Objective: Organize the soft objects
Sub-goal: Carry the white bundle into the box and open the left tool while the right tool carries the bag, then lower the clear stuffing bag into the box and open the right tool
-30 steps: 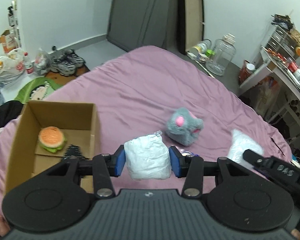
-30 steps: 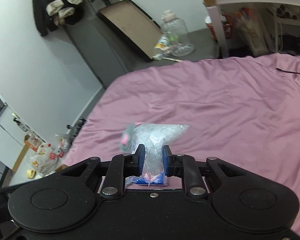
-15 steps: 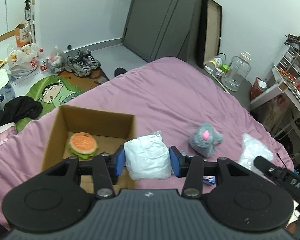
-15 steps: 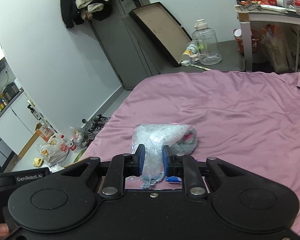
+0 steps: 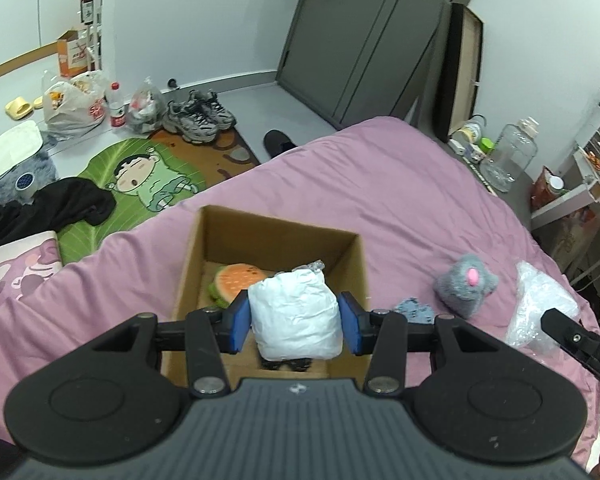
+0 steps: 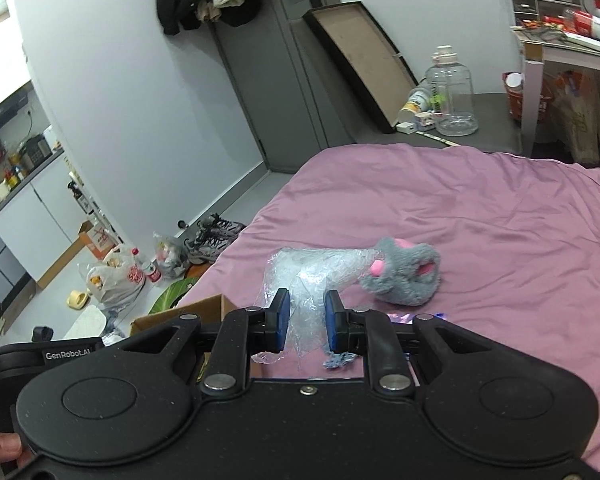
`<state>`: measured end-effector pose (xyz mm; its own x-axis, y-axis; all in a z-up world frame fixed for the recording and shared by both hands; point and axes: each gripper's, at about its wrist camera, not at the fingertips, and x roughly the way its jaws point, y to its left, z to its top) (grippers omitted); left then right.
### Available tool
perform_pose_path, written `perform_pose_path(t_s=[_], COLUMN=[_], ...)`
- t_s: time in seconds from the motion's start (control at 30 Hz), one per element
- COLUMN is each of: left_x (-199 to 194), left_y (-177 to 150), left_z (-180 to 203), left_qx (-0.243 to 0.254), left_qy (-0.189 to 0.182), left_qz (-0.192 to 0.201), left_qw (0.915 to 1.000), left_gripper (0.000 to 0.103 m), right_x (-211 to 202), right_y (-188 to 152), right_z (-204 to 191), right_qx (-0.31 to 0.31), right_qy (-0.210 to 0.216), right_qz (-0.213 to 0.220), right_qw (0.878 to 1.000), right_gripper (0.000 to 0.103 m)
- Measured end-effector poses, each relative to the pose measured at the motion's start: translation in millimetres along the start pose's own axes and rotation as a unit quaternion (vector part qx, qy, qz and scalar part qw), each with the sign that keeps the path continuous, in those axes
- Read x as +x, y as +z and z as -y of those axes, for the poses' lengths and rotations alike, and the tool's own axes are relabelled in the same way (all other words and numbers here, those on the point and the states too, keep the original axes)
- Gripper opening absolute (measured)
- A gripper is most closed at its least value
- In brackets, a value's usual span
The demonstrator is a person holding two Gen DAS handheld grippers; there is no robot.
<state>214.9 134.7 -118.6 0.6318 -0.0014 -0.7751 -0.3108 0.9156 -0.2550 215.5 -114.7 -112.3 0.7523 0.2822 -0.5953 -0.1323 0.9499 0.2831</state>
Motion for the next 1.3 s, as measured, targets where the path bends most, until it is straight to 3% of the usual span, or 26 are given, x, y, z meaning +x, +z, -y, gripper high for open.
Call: perform_pose_path(t_s=[0.53, 0.77, 1.3], left_x=[33, 38, 19], left_y=[-5, -1, 14], left_z=[-39, -56, -73], left_qx=[-0.018, -0.047, -0.061], left_qy=[0.014, -0.01, -0.017], left_qz=[-0.037, -0.045, -0.023], left_qw=[0.9991, 0.9978, 0.9977], left_gripper=[0.048, 0.05, 0.051], right_x=[26, 40, 62], right_y=[-16, -18, -22], right_z=[-51, -71, -105], right_qx=[-0.046, -0.053, -0.063], right_qy=[-0.003, 0.003, 0.027], right_qz=[-0.015, -0.019, -0.021], right_qw=[0.999, 0.998, 0.997], right_gripper=[0.019, 0.019, 0.019])
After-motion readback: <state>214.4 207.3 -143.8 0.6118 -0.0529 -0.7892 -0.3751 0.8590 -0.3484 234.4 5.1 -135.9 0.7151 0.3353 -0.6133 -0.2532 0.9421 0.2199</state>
